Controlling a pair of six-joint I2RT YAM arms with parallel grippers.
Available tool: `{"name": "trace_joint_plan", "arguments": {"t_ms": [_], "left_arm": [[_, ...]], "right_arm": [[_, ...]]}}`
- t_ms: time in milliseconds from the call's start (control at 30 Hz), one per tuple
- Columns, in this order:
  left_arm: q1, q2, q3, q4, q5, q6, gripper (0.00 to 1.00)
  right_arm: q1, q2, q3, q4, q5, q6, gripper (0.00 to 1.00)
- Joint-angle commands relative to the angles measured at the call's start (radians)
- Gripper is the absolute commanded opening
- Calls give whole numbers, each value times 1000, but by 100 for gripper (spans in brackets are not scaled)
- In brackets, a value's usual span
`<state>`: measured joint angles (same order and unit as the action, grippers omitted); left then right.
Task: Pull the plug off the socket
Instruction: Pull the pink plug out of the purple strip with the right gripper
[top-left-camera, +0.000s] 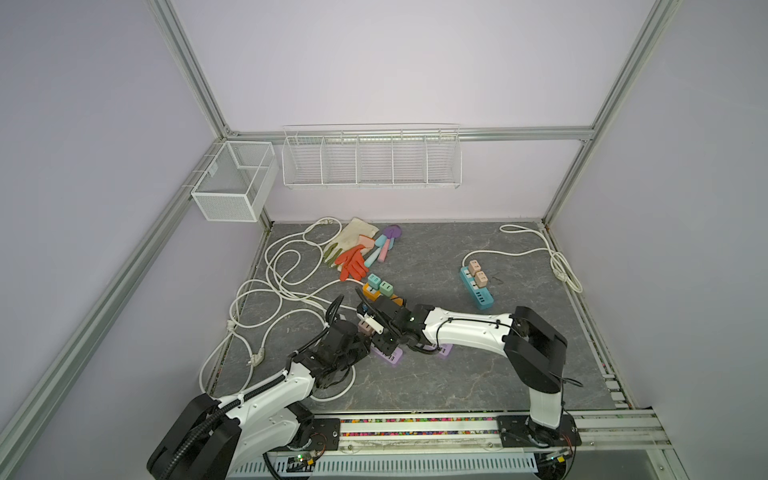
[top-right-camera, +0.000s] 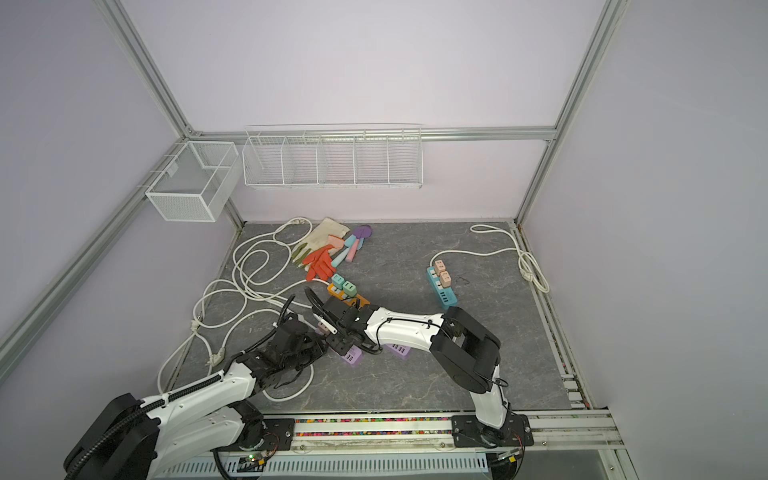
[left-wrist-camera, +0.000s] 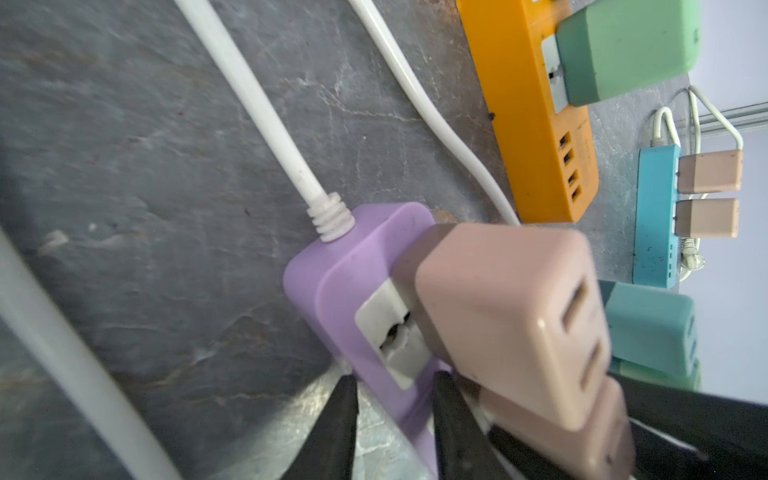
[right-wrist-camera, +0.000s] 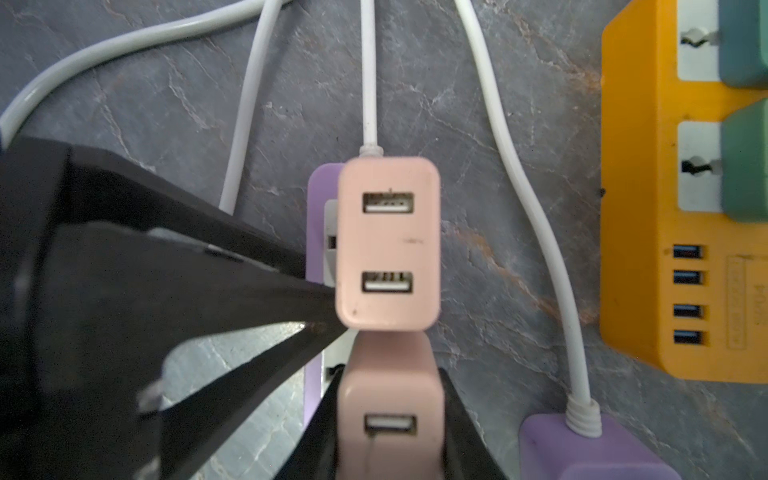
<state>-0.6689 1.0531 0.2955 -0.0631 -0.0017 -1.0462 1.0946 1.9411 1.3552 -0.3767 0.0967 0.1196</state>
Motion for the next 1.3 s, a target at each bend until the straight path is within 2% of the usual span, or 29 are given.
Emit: {"name": "trace_joint_plan", "arguments": {"t_ms": [0,267,700,933,1067,1200,1267], "left_arm": [[-4,32,-25,-86,9,-3,31],[-3,74,-22,-67,18,-3,31],[-3,113,-37,-40,7,-20,30],[-4,163,-22,-26,20,-18,29],[-5,172,-27,-27,23,-21,29],[-5,167,-34,-31,26,-29,28],[-5,156,-37,-37,25,-29,28]], "right_arm": [[-7,-41,-12,26,20,10,15],[14,-49,-8,24,15,6,12],[-11,-89,-31,42,-4,1,8],[-17,-115,-67,61,27,-1,8],[-7,-111,-65,71,-26,6,7],[-17,-119,-67,64,37,3,7],[-39,-127,-67,61,14,6,7]]}}
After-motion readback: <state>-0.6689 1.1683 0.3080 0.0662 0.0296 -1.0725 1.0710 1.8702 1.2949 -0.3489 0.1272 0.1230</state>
